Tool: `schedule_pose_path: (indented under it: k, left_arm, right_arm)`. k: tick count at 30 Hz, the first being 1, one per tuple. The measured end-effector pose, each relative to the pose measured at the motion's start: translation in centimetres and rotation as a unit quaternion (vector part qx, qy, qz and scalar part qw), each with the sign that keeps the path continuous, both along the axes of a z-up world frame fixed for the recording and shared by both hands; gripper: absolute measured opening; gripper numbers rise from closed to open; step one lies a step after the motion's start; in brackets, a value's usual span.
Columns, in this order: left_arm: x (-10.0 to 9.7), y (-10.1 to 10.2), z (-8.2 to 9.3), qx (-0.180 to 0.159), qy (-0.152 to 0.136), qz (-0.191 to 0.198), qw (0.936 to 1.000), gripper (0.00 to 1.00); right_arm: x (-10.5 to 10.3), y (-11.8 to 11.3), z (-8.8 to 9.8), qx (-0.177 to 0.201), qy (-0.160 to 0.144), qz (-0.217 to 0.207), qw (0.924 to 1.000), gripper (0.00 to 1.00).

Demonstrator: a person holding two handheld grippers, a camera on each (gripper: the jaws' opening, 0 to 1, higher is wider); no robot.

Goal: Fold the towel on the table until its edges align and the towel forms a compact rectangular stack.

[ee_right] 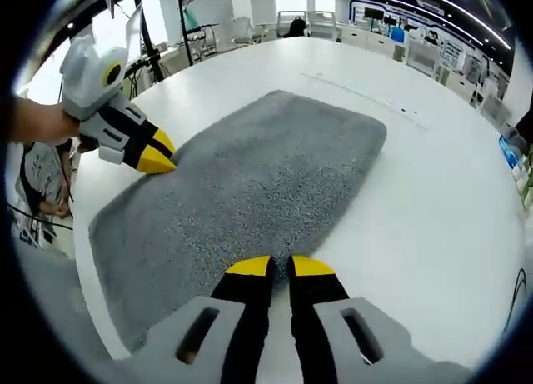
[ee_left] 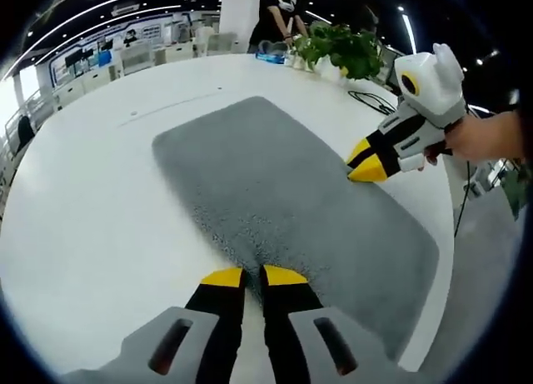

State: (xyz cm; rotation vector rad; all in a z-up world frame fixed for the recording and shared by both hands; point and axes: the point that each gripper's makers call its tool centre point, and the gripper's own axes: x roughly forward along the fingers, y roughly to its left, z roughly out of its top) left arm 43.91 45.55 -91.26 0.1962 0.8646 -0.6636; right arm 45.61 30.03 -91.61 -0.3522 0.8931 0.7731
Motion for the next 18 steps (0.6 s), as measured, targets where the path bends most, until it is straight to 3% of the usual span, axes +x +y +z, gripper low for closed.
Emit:
schedule_pose_path:
  k: [18]
  left_arm:
    - [-1.4,-6.3,-0.1,-0.016,0.005,-0.025,0.9995,0.07]
  right_arm:
    - [-1.6,-6.0,0.2,-0.025,0.001,0.008,0.9997,0.05]
